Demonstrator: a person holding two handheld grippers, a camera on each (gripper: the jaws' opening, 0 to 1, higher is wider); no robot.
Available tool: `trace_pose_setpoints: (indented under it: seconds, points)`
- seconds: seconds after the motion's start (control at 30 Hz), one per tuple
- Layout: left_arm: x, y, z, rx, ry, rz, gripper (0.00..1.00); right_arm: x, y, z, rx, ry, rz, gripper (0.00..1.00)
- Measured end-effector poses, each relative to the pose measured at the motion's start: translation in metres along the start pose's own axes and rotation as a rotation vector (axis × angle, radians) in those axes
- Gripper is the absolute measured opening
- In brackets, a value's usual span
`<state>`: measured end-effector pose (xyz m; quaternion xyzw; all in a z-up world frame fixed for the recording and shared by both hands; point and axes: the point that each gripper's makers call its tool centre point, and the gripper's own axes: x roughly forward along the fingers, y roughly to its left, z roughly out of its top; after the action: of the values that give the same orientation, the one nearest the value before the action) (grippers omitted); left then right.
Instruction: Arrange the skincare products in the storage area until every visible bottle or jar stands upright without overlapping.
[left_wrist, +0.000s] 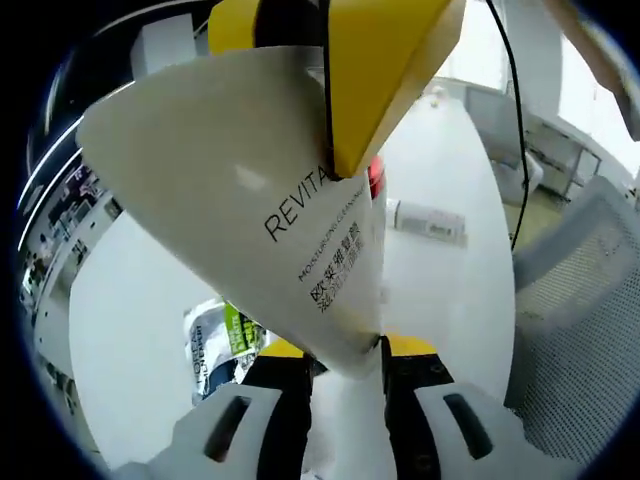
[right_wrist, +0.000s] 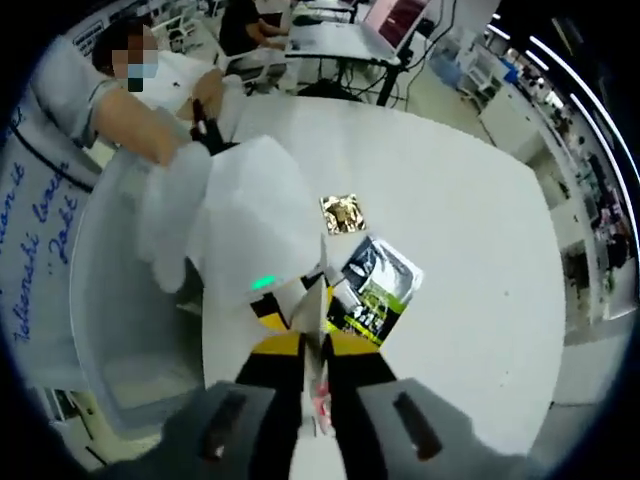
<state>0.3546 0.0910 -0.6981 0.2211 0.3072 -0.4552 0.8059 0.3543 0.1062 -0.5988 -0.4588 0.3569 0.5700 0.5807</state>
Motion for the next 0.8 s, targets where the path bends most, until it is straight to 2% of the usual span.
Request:
trace_pose_setpoints:
  seconds: [0.37,0.8]
  points:
    - [0.013,0.017,0.004,-0.018,0.014,0.004,0.22,0.007,-0.022,-0.006,0.014,0.035,0.004,0.09]
    - [0.012,0.02,0.006,-0.023,0.028,-0.043,0.2,0.005,-0.019,-0.01,0.05,0.046,0.063,0.08]
